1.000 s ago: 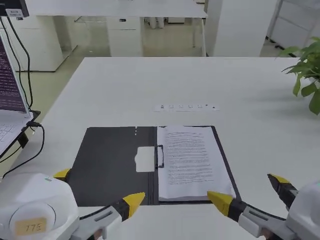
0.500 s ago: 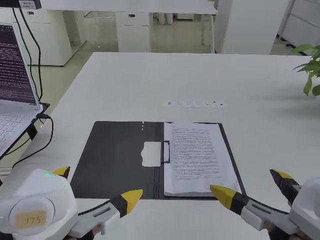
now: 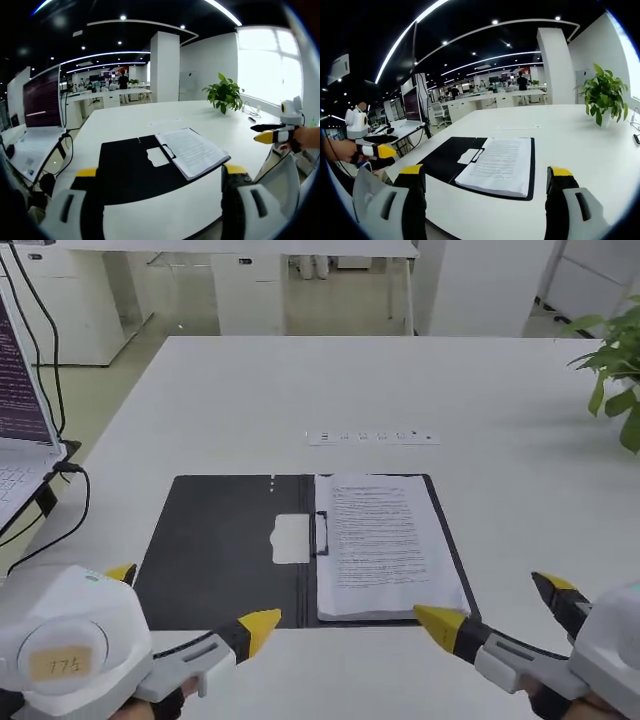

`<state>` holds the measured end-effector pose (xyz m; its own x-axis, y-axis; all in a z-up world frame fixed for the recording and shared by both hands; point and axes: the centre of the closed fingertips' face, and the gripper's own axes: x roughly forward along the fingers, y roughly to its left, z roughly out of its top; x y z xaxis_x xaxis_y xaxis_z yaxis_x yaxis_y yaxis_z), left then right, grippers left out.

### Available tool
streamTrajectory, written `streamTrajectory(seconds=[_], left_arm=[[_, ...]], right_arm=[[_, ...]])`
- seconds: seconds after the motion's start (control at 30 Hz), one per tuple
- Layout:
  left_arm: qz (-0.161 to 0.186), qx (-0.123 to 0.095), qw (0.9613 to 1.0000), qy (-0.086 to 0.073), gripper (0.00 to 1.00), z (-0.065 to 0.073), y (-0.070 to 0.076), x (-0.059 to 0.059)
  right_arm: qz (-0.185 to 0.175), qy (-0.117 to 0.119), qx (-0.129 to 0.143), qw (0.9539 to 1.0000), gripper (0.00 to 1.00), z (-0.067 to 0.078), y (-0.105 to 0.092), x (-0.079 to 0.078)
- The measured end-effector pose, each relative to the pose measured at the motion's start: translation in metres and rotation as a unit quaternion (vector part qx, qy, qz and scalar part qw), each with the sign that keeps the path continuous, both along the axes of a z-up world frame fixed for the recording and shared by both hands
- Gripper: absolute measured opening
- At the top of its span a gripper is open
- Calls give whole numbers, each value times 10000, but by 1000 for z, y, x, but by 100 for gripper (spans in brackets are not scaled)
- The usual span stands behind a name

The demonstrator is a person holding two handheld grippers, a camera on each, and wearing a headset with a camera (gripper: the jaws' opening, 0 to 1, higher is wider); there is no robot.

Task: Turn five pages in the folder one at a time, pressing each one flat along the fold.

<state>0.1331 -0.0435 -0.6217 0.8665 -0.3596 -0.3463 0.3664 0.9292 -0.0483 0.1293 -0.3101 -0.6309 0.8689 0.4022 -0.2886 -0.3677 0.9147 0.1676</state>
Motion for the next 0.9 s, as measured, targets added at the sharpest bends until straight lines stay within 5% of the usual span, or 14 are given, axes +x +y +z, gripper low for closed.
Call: streamTrajectory(seconds=[0.6, 0.9], left_arm=[[-47, 84, 9998, 200, 99, -13, -1, -3], [-363, 185, 9988, 276, 99, -22, -21, 8]], right_arm=[[32, 46, -101, 9999, 100, -3, 1, -2], [-81, 62, -59, 9999, 100, -4, -2, -5]])
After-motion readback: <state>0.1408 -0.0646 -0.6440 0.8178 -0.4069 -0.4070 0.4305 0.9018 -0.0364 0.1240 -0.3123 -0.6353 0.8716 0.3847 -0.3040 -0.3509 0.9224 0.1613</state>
